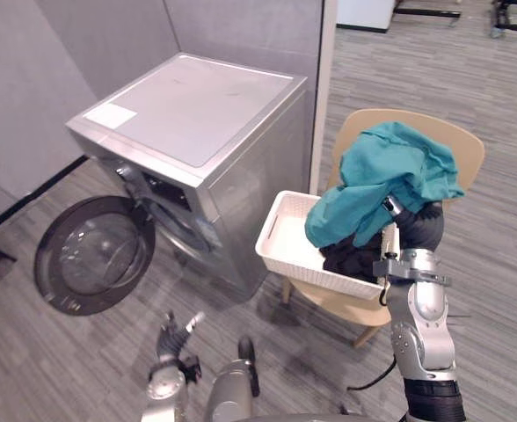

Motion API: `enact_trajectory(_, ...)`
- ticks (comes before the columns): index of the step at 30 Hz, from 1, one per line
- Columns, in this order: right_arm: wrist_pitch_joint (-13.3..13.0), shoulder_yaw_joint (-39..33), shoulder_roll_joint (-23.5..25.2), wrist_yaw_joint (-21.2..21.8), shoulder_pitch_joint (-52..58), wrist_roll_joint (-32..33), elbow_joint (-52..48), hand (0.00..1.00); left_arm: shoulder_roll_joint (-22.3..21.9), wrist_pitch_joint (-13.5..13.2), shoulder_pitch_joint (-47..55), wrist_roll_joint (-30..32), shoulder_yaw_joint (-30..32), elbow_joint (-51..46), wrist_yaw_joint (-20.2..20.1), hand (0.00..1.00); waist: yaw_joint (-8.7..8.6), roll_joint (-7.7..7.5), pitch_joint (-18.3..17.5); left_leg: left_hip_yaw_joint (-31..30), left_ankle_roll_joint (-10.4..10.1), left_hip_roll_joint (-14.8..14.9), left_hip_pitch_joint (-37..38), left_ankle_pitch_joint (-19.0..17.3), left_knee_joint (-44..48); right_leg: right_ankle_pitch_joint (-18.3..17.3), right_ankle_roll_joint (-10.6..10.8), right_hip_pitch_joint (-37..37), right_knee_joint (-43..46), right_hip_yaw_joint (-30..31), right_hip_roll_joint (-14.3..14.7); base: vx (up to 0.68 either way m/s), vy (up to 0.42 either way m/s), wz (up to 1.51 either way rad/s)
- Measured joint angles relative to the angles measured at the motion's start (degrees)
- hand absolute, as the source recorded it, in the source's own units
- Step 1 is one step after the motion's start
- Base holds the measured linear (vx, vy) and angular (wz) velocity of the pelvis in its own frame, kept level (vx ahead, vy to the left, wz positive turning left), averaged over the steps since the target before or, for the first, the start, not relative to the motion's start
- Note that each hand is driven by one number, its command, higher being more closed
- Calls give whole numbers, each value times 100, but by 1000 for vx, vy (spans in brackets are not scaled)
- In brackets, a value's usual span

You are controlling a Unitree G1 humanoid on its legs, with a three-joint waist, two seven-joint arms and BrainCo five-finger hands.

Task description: Pick up the laundry basket with both hands and put the clothes into the washing machine.

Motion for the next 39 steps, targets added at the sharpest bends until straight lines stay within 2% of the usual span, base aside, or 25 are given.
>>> enact_trajectory(1, 8, 2, -53, 45, -40, -8, 137, 100, 81, -44, -93, 8, -161, -49, -39, 0, -47, 16, -51, -11, -28, -69, 136, 25, -357, 80, 33, -8, -105, -113, -10, -134, 116, 97)
enact_trajectory(2, 20, 11, -179, 155, -157, -73, 375, 100, 243, -145, -339, 78, -545, -93, -164, 0, -110, 138, -146, -101, -199, -166, 411, 148, -1283, 197, 124, -43, -220, -310, -16, -121, 174, 90)
enact_trajectory(3, 34, 94, -313, 235, -328, -140, 666, 100, 443, -223, -612, 157, -962, -143, -290, 0, -120, 166, -183, -172, -358, -174, 620, 254, -1963, 263, 207, -144, -222, -426, -13, -121, 235, 81)
enact_trajectory(4, 100, 306, -336, 328, -494, -197, 1025, 100, 698, -299, -811, 251, -1357, -162, -398, 0, -117, 18, -217, -184, -307, -287, 656, 490, -2292, 369, 250, -234, -255, -356, -76, -87, 204, 42)
enact_trajectory(5, 134, 428, -336, 382, -581, -227, 1176, 100, 833, -339, -872, 304, -1527, -165, -468, 0, -116, -45, -234, -192, -276, -336, 661, 531, -2355, 397, 291, -238, -295, -254, -74, -62, 174, 19)
enact_trajectory(7, 244, 1113, -313, 603, -881, -252, 1552, 100, 1177, -412, -973, 485, -2035, -181, -648, 0, -84, -188, -301, -190, -222, -484, 720, 613, -2440, 537, 397, -163, -495, -28, -136, -49, 167, 7)
enact_trajectory(9, 243, 1597, -231, 731, -1139, -325, 1745, 100, 1278, -426, -1100, 731, -2326, -181, -706, 0, -79, -196, -308, -216, -166, -581, 742, 653, -2441, 657, 433, -45, -667, -7, -188, -38, 134, 12)
enact_trajectory(10, 243, 1814, -111, 791, -1317, -353, 1884, 100, 1327, -519, -1196, 861, -2466, -181, -708, 0, -72, -196, -308, -233, -143, -611, 737, 672, -2449, 744, 446, -5, -780, 54, -183, -39, 98, 11)
enact_trajectory(12, 243, 2011, -8, 833, -1450, -353, 1961, 100, 1348, -530, -1296, 956, -2584, -170, -674, 0, -77, -201, -311, -270, -119, -647, 733, 730, -2482, 821, 423, 29, -878, 89, -181, -47, 69, 7)
enact_trajectory(16, 231, 2146, -128, 834, -1554, -344, 2110, 100, 1643, -529, -1566, 1123, -2818, 15, -672, 0, -116, -202, -311, -345, -102, -661, 751, 977, -2756, 959, 429, -2, -992, 70, -119, -59, 11, 5)
enact_trajectory(17, 234, 2169, -155, 834, -1558, -344, 2128, 100, 1674, -529, -1596, 1239, -2849, 52, -661, 100, -115, -204, -313, -349, -102, -652, 760, 1010, -2804, 986, 406, -2, -1025, 75, -93, -89, 3, 1)
enact_trajectory(19, 240, 2286, -226, 836, -1564, -342, 2138, 100, 1747, -529, -1615, 1519, -2887, 109, -575, 100, -139, -225, -325, -358, -112, -612, 754, 1101, -2908, 1021, 392, -46, -1047, 80, -42, -64, -14, -3)
enact_trajectory(20, 240, 2364, -277, 837, -1564, -320, 2141, 0, 1752, -528, -1615, 1678, -2931, 134, -523, 100, -150, -234, -331, -364, -126, -582, 753, 1155, -2982, 1036, 380, -79, -1045, 86, -6, -63, -31, 0)
enact_trajectory(22, 269, 2590, -390, 878, -1565, -222, 2178, 0, 1755, -507, -1623, 1912, -2938, 241, -376, 100, -183, -256, -338, -414, -166, -526, 738, 1189, -2998, 1050, 359, -89, -1045, 77, 56, -60, -38, 3)
enact_trajectory(27, 288, 2745, -434, 1065, -1523, -91, 2182, 0, 1732, -489, -1624, 2047, -2909, 323, -215, 100, -210, -262, -341, -486, -215, -438, 707, 1221, -2999, 1041, 335, -92, -1044, 65, 152, -12, -32, 5)
enact_trajectory(32, 351, 2766, -386, 1094, -1284, 78, 2181, 0, 1463, -417, -1589, 2084, -2816, 556, -187, 100, -209, -309, -369, -535, -235, -382, 671, 1233, -2999, 1021, 310, -107, -1033, 69, 212, 26, -17, 4)
enact_trajectory(35, 350, 2549, -191, 1135, -934, 122, 2115, 0, 1090, -385, -1386, 2075, -2448, 555, -164, 100, -211, -364, -400, -571, -251, -365, 675, 1244, -2998, 957, 291, -107, -985, 74, 228, 51, -17, 6)
enact_trajectory(39, 348, 1861, 129, 1178, -326, 113, 1702, 0, 400, -370, -909, 1845, -1681, 413, -40, 100, -209, -390, -413, -609, -252, -360, 723, 1244, -3003, 842, 264, -98, -851, 82, 219, 44, -12, 6)
